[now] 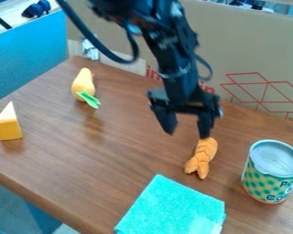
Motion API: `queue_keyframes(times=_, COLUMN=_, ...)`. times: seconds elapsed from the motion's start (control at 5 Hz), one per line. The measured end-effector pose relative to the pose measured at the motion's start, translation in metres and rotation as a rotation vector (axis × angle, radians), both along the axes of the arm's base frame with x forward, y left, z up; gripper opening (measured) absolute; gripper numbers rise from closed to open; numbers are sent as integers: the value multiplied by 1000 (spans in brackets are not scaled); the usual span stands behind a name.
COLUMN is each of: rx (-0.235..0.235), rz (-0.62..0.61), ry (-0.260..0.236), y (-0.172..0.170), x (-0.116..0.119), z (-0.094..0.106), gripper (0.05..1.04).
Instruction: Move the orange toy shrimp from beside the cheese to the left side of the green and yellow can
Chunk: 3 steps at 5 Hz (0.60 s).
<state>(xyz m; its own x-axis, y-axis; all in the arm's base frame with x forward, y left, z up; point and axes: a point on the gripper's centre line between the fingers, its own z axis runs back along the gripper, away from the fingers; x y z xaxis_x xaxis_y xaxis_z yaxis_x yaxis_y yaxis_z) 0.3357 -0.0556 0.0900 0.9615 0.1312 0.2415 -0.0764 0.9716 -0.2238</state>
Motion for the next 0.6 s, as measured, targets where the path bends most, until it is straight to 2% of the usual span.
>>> queue_keyframes(times=0.2, rx=118, rz=39, ry=4, y=40, x=-23, z=23, gripper=1002)
queue_keyframes(times=0.4, rx=268, rz=78, ry=97, y=85, x=-52, z=31, gripper=1002)
queue_keyframes(times=0.6, rx=255, rz=89, ry=162, y=125, x=-67, z=29, gripper=1002)
